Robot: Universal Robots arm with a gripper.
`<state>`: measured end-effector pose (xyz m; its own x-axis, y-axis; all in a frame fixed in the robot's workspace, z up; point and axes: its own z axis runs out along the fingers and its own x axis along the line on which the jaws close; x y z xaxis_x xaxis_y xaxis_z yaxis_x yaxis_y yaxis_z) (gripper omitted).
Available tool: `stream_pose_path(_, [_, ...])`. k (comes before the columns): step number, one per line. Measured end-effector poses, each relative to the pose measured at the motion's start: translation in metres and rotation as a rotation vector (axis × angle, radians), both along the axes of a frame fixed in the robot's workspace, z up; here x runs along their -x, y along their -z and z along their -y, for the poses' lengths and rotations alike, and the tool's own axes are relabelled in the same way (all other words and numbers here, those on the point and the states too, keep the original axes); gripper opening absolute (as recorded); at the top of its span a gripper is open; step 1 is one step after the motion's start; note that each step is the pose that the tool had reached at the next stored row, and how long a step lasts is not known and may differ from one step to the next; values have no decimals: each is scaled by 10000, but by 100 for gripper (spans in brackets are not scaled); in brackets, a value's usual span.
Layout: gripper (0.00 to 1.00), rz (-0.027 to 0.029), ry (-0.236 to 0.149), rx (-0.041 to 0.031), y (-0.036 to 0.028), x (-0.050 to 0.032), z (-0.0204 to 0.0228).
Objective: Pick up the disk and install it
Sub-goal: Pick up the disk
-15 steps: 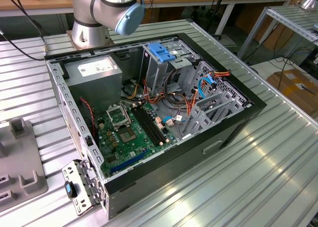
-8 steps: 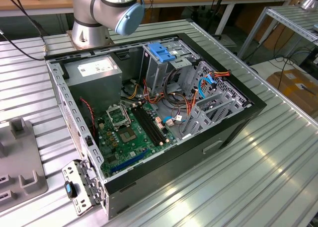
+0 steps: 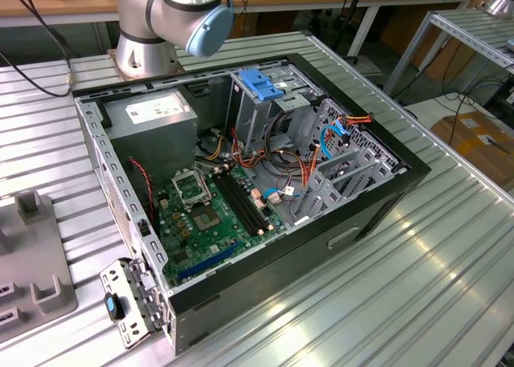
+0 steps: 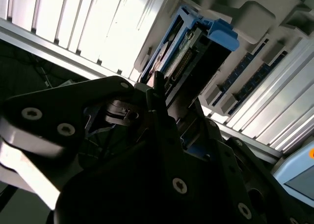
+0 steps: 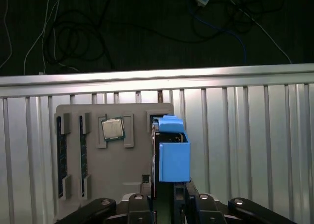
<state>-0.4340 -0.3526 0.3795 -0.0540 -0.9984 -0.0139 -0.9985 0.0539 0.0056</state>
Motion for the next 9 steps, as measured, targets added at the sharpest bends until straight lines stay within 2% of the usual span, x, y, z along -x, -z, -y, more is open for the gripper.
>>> stream_pose_path(3, [35, 0, 0, 0, -104, 0, 0])
stream_pose_path(9, [35, -1, 0, 0, -274, 0, 0])
